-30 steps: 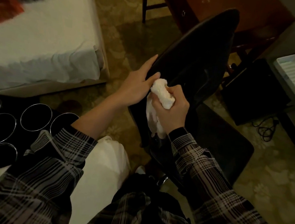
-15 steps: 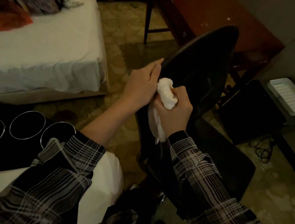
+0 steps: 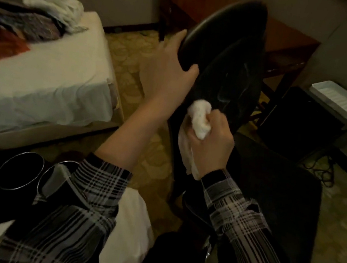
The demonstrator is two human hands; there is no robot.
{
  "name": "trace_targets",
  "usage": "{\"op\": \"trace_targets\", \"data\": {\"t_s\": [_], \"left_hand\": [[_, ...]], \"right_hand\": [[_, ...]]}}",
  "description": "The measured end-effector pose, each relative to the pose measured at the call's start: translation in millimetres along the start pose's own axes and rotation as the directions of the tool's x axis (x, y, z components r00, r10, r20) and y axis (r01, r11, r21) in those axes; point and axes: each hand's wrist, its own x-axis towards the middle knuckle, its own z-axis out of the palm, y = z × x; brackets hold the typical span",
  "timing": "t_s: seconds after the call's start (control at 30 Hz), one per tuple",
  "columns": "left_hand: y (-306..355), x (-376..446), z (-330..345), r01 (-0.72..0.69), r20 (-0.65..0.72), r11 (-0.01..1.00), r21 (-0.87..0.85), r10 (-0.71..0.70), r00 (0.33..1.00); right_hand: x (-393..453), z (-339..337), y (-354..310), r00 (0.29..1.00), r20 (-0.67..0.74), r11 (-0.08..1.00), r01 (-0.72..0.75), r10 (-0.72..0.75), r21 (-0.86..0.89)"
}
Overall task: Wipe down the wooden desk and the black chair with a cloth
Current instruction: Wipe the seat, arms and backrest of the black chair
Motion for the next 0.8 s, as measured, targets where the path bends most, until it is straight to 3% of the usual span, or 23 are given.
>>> {"op": "trace_targets", "data": {"t_s": [0.03,0.1,0.17,0.23,0.4,0.47,0.53,0.67,0.8], "left_hand": [[-2,-11,5,-0.020,-0.088,1.000,0.001,0.020,0.996],[-9,-38,18,-0.049,-0.216,0.979,-0.196,0.006,0.976],[-17,-60,33,-0.044,-0.227,0.872,-0.487,-0.078,0.971],[-23,-66,43,-0.066,-0.214,0.783,-0.619,-0.088,0.973],[-32,-44,49,-0.188,-0.280,0.742,-0.643,0.000,0.960],[-42,-33,46,-0.190,-0.245,0.726,-0.661,0.030,0.969],[-49,-26,43,-0.177,-0.196,0.727,-0.663,0.059,0.979],[-55,-23,45,-0.184,-0.200,0.723,-0.665,0.065,0.978],[-54,-22,55,-0.175,-0.207,0.712,-0.680,0.042,0.977]], "right_hand": [[-18,4,13,1.000,0.004,0.998,0.010,-0.010,-0.070],[-52,10,37,0.998,0.037,0.971,0.064,-0.057,-0.230],[-72,13,50,0.998,0.053,0.960,0.033,-0.019,-0.278],[-74,11,49,0.998,0.018,0.963,-0.061,0.068,-0.264],[-15,0,4,0.991,-0.132,0.988,-0.048,0.028,-0.145],[21,8,-13,0.994,-0.108,0.992,-0.014,0.001,-0.124],[31,23,-10,0.997,-0.074,0.982,0.003,-0.017,-0.190],[-29,43,44,0.994,-0.099,0.931,-0.003,-0.036,-0.366],[-35,29,71,0.997,0.030,0.897,0.079,-0.073,-0.435]]}}
